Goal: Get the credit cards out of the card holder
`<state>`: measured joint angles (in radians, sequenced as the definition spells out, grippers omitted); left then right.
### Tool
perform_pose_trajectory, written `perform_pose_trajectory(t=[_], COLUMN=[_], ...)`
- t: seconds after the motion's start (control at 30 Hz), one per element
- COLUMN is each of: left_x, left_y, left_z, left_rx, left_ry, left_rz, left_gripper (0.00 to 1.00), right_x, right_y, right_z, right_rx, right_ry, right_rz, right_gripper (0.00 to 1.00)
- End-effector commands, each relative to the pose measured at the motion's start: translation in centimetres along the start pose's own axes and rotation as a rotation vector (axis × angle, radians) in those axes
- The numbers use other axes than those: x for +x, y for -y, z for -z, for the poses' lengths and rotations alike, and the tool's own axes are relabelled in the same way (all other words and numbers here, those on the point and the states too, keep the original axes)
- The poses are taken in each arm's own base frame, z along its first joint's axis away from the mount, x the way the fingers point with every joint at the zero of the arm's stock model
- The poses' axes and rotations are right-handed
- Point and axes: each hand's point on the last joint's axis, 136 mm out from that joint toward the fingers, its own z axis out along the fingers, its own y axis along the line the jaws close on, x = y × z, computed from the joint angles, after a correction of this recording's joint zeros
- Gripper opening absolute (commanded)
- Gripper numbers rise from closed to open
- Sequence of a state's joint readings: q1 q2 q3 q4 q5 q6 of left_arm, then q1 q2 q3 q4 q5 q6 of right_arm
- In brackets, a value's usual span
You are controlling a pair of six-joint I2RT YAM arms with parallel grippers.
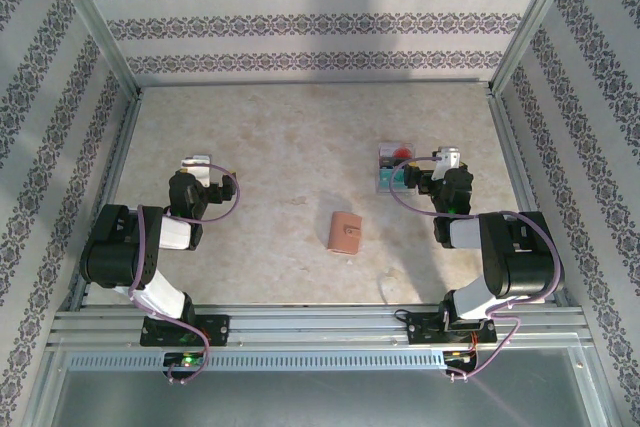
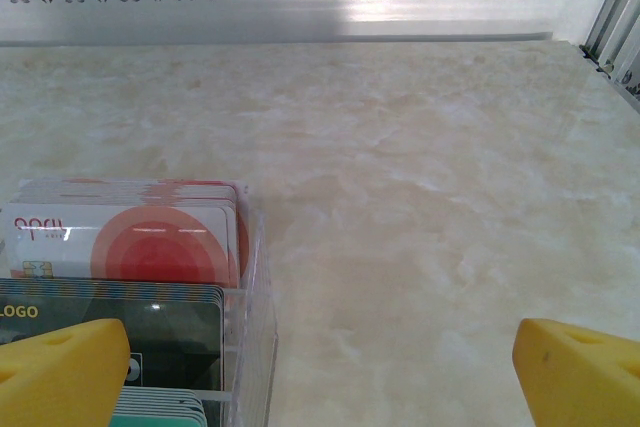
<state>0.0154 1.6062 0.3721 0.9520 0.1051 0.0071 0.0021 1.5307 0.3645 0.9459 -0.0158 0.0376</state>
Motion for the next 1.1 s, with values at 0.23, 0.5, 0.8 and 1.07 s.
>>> perform_pose_trajectory(t=[0.23,0.5,0.8,1.07], left_x=[-1.1,-1.8,-5.0,-8.5], left_y=[-0.2,-0.7,-2.0,-1.8], left_z=[-0.1,0.5,3.3,5.9], left_rx=[0.006,-0.025,-0.108,-0.090], left_ry=[0.024,0.052,0.094,0.105], left_rz=[0.006,0.017,0.044,0.217], left_gripper=[0.99,0.99,0.99,0.99], right_x=[-0.7,-1.3,-3.6,-4.6], right_y=[0.1,0.4,0.9,2.1], right_z=[-0.1,0.4,2.5,5.1], right_rx=[0.008,0.027,0.059,0.140], right_ry=[0.018,0.039,0.076,-0.021], right_rz=[0.001,-0.003,-0.015,-0.103], right_gripper=[0.98,0.98,0.98,0.98])
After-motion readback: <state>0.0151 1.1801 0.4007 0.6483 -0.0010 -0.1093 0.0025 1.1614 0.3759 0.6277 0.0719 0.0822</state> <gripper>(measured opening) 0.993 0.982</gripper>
